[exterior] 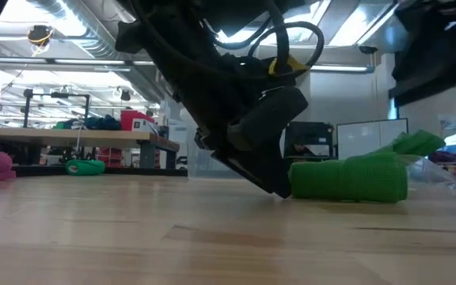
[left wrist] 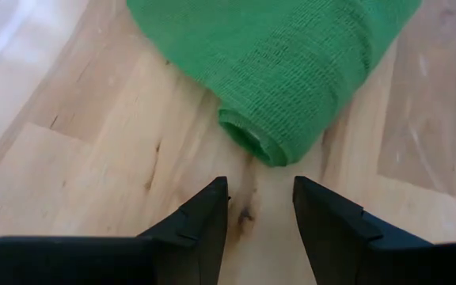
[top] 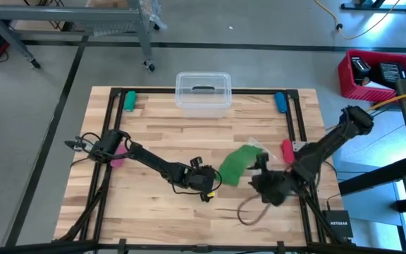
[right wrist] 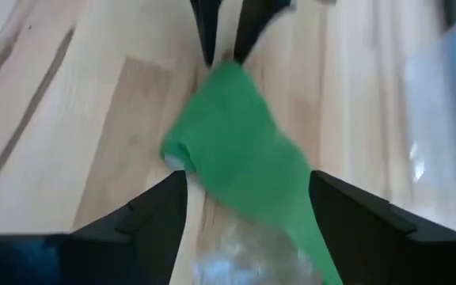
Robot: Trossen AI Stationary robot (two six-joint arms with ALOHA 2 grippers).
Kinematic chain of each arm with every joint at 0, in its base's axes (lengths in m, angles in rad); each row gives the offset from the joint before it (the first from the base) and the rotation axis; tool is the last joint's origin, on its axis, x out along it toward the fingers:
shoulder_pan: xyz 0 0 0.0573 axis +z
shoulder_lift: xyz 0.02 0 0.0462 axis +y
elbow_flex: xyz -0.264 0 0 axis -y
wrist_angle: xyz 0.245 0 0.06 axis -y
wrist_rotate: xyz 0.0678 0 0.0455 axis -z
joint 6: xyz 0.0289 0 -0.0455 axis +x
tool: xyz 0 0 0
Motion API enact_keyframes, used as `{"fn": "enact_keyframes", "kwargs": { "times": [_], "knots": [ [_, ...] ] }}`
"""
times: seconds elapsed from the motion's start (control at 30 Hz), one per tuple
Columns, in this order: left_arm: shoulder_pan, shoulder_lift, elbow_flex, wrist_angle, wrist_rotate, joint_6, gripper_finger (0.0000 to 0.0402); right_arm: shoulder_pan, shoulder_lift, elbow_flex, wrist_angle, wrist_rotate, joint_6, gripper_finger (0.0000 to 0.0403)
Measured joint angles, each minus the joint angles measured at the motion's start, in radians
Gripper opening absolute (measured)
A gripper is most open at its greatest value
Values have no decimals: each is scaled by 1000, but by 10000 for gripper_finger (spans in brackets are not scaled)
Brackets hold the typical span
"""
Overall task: Roll bandage
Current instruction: Roll the green bandage
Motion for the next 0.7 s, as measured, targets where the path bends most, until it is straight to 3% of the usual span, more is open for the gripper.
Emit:
{"fn": "enact_keyframes", "kwargs": {
  "times": [0.07,0.2,0.37,0.7],
  "knots": [
    [2,0,0,11,1,9,136,37,1,-68,99,59,-8,266],
    [7,0,0,43,1,30,136,49,2,-206,255,77,9,264],
    [7,0,0,49,2,32,136,47,3,-362,513,78,-52,229],
    [7,0,0,49,4,23,136,46,30,-447,804,52,-258,169]
  ]
}}
